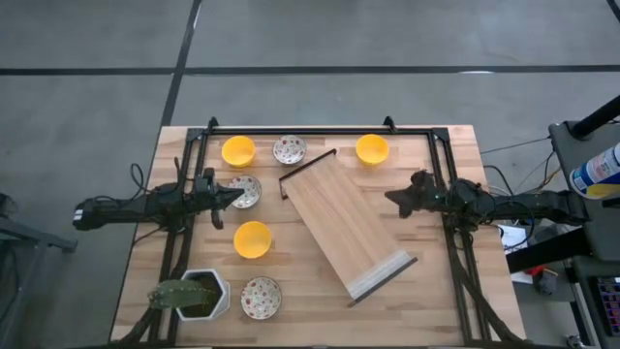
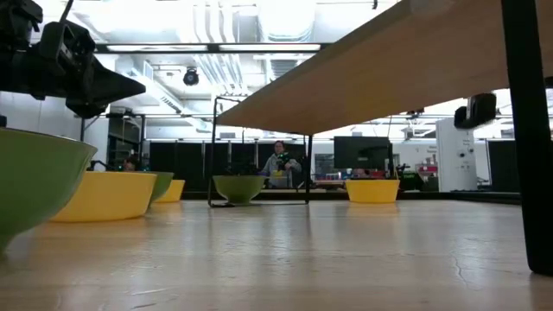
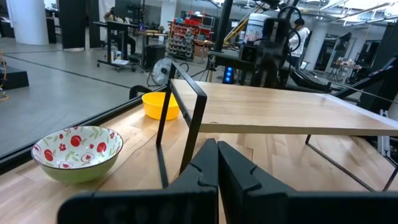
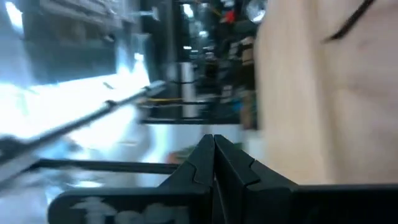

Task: Pick & Place Mini bowls
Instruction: Put the top right yellow bowl on the shelf

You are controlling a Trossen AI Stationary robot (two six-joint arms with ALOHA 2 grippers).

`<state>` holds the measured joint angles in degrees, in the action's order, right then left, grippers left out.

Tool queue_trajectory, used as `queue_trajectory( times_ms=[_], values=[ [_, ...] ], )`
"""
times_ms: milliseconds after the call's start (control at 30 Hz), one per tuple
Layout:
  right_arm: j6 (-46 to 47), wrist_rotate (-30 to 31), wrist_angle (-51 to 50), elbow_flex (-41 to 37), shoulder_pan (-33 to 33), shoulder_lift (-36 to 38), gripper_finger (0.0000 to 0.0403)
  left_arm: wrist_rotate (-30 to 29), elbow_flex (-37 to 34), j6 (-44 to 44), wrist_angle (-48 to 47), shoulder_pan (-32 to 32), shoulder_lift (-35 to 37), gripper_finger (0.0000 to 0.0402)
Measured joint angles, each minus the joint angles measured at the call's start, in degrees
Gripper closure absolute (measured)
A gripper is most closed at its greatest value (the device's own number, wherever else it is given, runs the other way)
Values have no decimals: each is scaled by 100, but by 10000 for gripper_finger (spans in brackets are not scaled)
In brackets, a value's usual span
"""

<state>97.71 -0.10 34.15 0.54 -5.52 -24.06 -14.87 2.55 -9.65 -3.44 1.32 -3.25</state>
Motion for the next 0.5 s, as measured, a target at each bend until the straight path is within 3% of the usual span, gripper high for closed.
queue_trajectory(
  times_ms=[100,267,500],
  values=[
    [-37,43,369,2,-8,7,394,0,2,0,0,0,-2,402],
    [78,654,-106,2,-20,-90,389,0,0,0,1,0,-1,402],
    [290,833,-385,0,-59,-400,315,0,1,0,2,0,-1,402]
  ],
)
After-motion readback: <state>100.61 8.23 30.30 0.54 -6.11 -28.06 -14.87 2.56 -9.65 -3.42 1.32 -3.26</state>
